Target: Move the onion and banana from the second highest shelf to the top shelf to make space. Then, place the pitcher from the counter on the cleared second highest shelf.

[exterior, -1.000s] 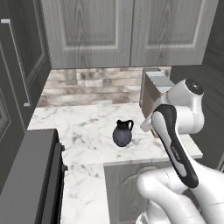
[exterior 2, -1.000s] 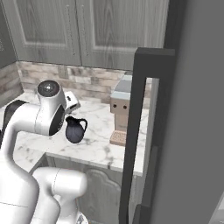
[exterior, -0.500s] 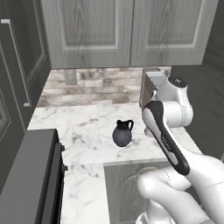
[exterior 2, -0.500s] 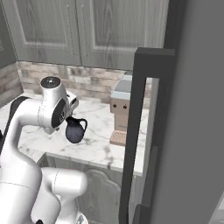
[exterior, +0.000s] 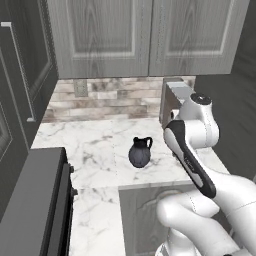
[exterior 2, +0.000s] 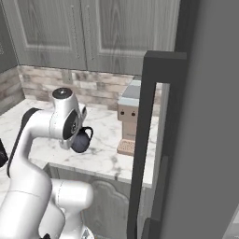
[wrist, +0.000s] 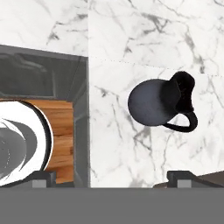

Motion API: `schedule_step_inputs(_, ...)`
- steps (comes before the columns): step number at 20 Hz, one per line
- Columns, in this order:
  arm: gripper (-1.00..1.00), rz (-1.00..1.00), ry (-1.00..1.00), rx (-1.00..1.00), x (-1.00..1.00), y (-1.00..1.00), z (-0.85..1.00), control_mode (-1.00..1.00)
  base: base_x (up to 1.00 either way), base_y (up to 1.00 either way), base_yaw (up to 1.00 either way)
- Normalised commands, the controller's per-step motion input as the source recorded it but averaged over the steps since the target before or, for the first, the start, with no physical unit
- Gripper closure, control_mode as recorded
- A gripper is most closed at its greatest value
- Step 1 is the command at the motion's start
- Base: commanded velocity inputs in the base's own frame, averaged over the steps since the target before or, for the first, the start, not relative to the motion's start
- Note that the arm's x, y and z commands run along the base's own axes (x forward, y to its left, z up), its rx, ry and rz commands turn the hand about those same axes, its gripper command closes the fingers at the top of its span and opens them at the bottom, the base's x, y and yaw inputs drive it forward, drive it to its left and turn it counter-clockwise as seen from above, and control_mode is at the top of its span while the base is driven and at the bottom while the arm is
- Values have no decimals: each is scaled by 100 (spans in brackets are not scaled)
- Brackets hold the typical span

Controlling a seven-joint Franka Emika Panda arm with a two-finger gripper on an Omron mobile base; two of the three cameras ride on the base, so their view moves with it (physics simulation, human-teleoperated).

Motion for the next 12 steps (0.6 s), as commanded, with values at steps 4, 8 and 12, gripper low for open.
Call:
schedule_step_inputs(4,-100,0,-4,0,28,-2,-17,-100,0,0,0)
schedule_step_inputs(8,-100,0,0,6,30,-18,0,-100,0,0,0)
schedule_step_inputs(12,-100,2,0,11,25,-14,0,-100,0,0,0)
